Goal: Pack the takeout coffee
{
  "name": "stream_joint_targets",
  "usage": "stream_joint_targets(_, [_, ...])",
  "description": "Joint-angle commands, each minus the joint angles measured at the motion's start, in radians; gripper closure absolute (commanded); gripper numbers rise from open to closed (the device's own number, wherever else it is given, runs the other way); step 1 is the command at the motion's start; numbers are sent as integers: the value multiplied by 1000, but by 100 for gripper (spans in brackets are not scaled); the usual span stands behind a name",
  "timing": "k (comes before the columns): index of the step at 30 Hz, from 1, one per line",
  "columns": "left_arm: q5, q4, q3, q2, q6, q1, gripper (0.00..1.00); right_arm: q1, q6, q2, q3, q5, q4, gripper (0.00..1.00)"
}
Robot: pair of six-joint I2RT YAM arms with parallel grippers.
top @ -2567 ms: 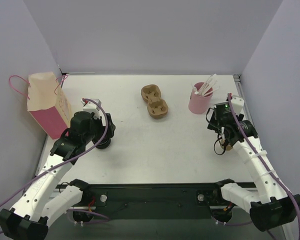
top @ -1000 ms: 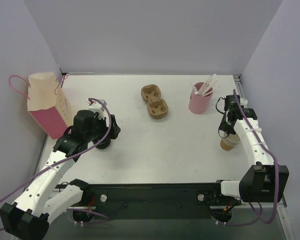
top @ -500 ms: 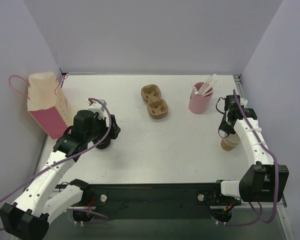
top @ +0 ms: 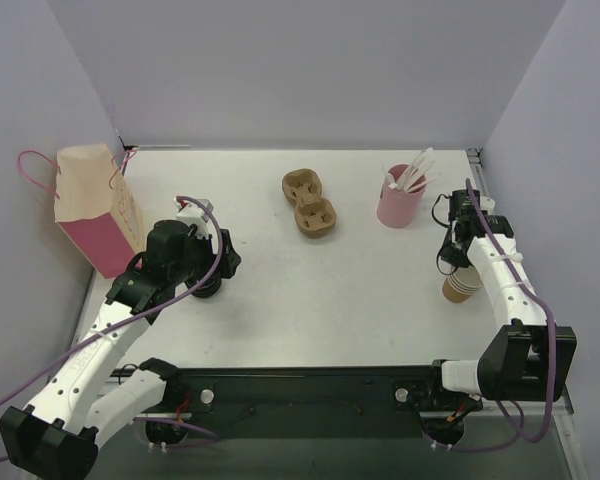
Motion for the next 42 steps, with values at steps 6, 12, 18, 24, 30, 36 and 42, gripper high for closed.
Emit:
stream_joint_targets(6, [9, 48, 32, -16, -8, -5, 11, -7, -23, -50, 26, 65, -36, 100])
stream_joint_targets(12, [9, 51, 32, -8, -11, -3, 11, -4, -24, -60, 63, 77, -69, 100])
stream_joint_targets(18, [9, 49, 32, -10, -11, -5, 12, 0, -36, -19, 72, 82, -81, 100])
stream_joint_targets(24, [12, 51, 32, -5, -13, -3, 11, 28, -61, 22, 97, 109, -119, 100])
stream_joint_targets(30, [14, 48, 32, -4, -13, -3, 12, 125, -52, 65, 120, 189, -176, 100])
stream_joint_targets(36, [15, 48, 32, -2, -14, -3, 12, 134, -38, 55, 135, 255, -202, 100])
stream_joint_targets(42, [12, 45, 32, -4, -15, -5, 12, 134, -46, 52, 119, 143, -179, 98])
